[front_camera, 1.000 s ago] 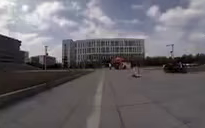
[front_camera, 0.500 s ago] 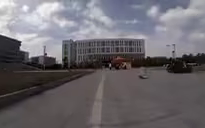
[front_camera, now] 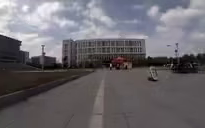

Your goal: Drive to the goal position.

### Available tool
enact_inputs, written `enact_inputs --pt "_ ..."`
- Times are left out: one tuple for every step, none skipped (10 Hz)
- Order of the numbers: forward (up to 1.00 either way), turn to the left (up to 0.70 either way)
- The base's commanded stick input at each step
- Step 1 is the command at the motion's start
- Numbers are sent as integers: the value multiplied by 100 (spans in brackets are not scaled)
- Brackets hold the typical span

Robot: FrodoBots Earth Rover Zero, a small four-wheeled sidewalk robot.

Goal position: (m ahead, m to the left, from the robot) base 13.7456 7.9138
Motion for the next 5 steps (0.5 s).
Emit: enact_inputs --pt "100 2" --pt "100 2" --pt "100 2" --pt "100 2" --pt "100 2"
